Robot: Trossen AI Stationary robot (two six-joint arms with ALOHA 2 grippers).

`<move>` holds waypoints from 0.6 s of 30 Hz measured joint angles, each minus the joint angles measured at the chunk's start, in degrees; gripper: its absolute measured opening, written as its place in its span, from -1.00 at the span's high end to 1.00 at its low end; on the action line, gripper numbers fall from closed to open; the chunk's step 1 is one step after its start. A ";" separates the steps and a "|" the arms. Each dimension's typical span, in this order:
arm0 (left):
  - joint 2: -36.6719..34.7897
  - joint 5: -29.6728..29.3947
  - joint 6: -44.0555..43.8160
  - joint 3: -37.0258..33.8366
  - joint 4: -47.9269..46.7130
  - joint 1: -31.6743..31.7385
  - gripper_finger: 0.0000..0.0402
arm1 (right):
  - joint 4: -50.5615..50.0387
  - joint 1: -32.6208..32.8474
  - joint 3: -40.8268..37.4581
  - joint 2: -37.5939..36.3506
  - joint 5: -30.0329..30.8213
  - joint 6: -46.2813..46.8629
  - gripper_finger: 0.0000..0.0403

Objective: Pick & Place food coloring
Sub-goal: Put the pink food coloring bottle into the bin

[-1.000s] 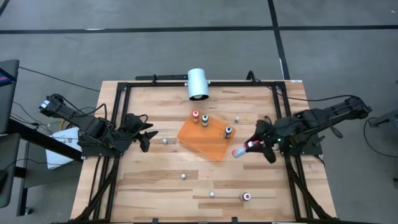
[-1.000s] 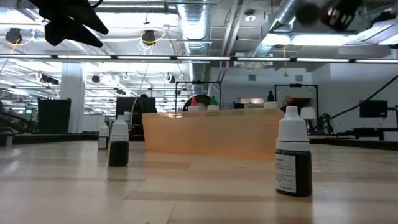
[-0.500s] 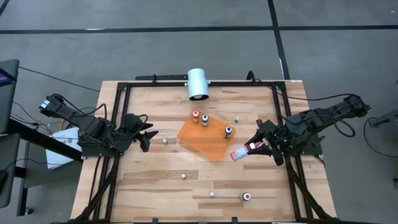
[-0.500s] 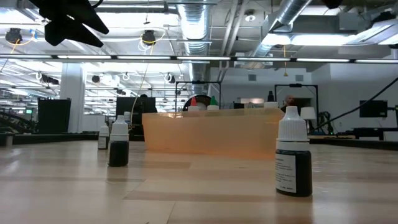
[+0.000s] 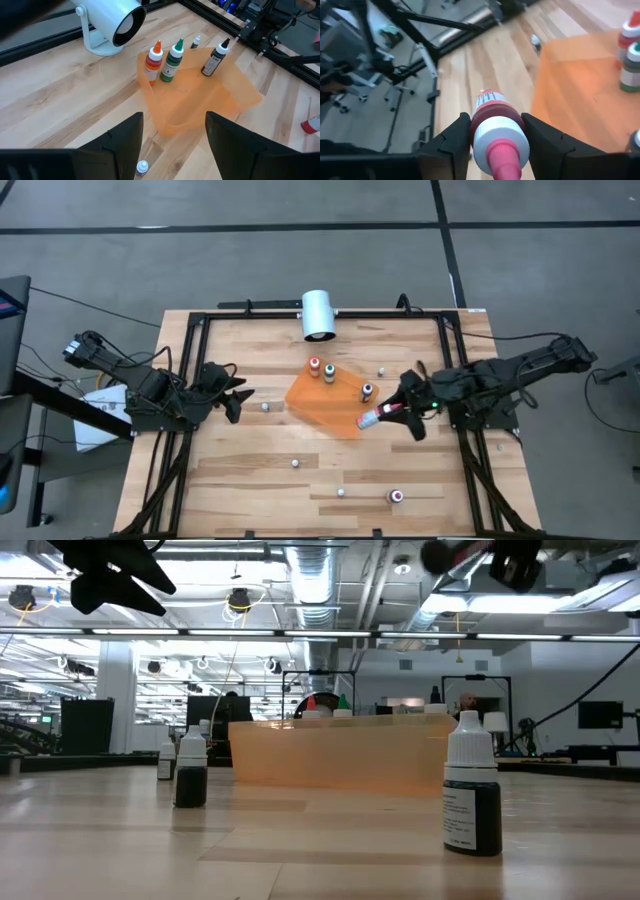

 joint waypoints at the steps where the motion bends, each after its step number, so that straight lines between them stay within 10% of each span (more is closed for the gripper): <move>1: 0.00 0.01 0.01 0.00 0.00 0.00 -0.03 | 0.00 -0.62 0.00 0.93 -0.18 0.01 0.24; 18: -3.45 -3.29 6.83 0.00 0.00 0.02 -0.03 | -16.36 -9.35 15.18 16.57 -0.79 -13.47 0.20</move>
